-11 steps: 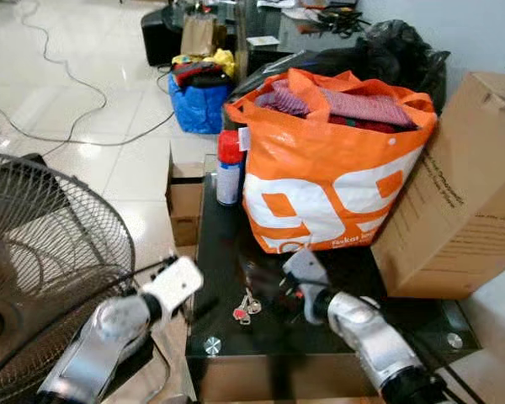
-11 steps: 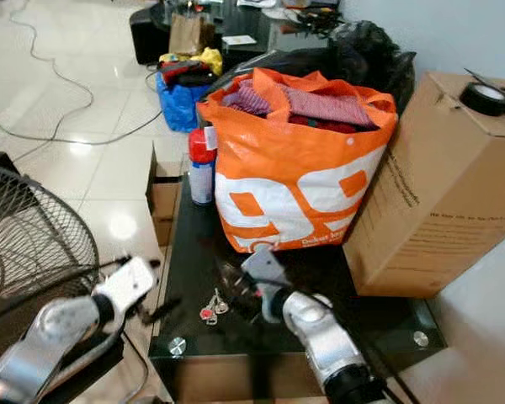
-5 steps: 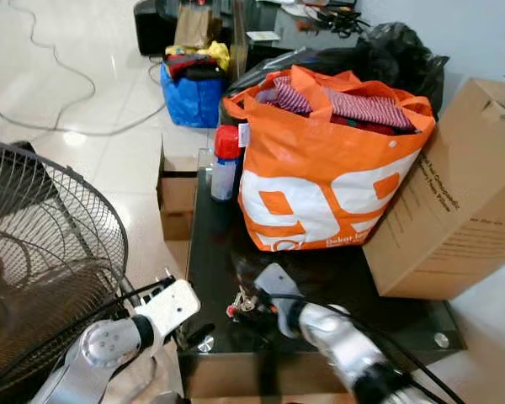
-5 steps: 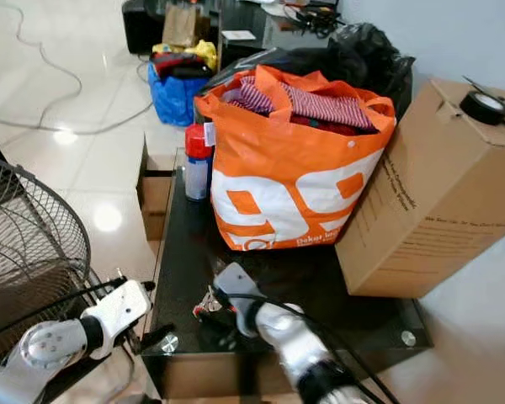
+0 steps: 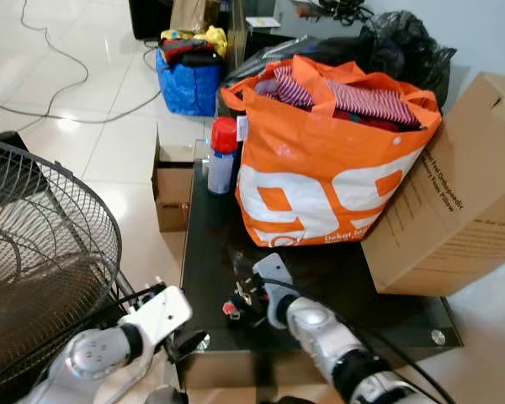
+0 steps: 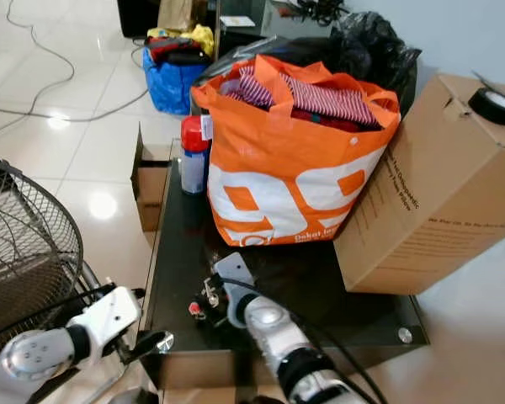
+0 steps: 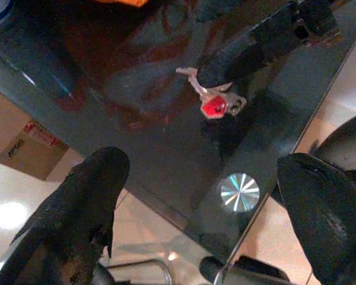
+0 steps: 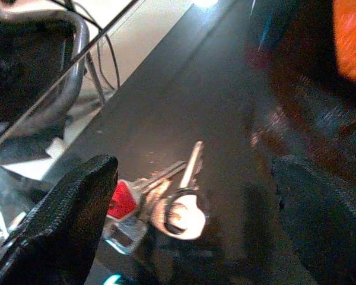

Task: Hang keys on a hook

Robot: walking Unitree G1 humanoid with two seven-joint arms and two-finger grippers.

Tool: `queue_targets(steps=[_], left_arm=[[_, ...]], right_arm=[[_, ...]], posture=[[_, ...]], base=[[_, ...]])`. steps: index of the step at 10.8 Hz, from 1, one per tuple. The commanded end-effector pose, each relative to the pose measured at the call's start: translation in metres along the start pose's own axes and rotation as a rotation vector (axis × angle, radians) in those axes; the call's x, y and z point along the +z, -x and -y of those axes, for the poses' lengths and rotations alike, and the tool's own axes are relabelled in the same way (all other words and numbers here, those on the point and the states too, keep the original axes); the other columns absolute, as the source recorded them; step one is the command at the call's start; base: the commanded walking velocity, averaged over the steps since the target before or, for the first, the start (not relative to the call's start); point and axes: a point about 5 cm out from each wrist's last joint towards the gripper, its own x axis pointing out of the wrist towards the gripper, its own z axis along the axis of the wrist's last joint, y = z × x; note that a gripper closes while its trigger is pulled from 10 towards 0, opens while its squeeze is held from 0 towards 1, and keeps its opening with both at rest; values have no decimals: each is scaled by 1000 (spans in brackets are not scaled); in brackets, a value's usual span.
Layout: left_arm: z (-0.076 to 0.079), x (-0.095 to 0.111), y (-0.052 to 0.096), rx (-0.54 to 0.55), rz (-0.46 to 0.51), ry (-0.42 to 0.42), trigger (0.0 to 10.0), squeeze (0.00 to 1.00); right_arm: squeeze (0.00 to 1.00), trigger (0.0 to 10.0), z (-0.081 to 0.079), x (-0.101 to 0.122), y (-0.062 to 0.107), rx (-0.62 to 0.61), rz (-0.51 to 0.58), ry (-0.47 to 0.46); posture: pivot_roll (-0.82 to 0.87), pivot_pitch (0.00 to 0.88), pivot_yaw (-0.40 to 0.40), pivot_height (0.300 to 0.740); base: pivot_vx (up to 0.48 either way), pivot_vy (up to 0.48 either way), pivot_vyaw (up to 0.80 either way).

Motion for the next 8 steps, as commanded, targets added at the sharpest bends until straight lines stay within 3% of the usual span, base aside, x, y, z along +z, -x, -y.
queue_targets(steps=[1, 2, 4, 5, 6, 8], left_arm=[[1, 3, 4, -5, 9, 0, 10000, 0], [2, 3, 6, -8, 4, 4, 10000, 0], [5, 1, 11, -14, -10, 9, 10000, 0], [7, 0, 13, -18, -17, 12, 10000, 0], [8, 0, 14, -21, -21, 14, 10000, 0], [10, 1, 14, -25, -22, 15, 10000, 0]], right_arm=[[0, 7725, 3, 1, 0, -21, 10, -40], [0, 4784, 0, 1, -2, -16, 10, -71], [0, 3294, -6, -4, -4, -48, -18, -71], [0, 784, -5, -8, -5, -98, -38, -77], [0, 0, -6, -10, -5, -105, -47, -69], [0, 0, -8, -11, -5, -98, -55, -51]], posture=[[62, 136, -141, 740], [66, 148, -139, 740], [74, 165, -138, 740], [76, 171, -136, 740], [76, 171, -134, 740], [77, 171, -132, 740]], base=[[0, 0, 0], [0, 0, 0], [0, 0, 0], [0, 0, 0], [0, 0, 0], [0, 0, 0]])
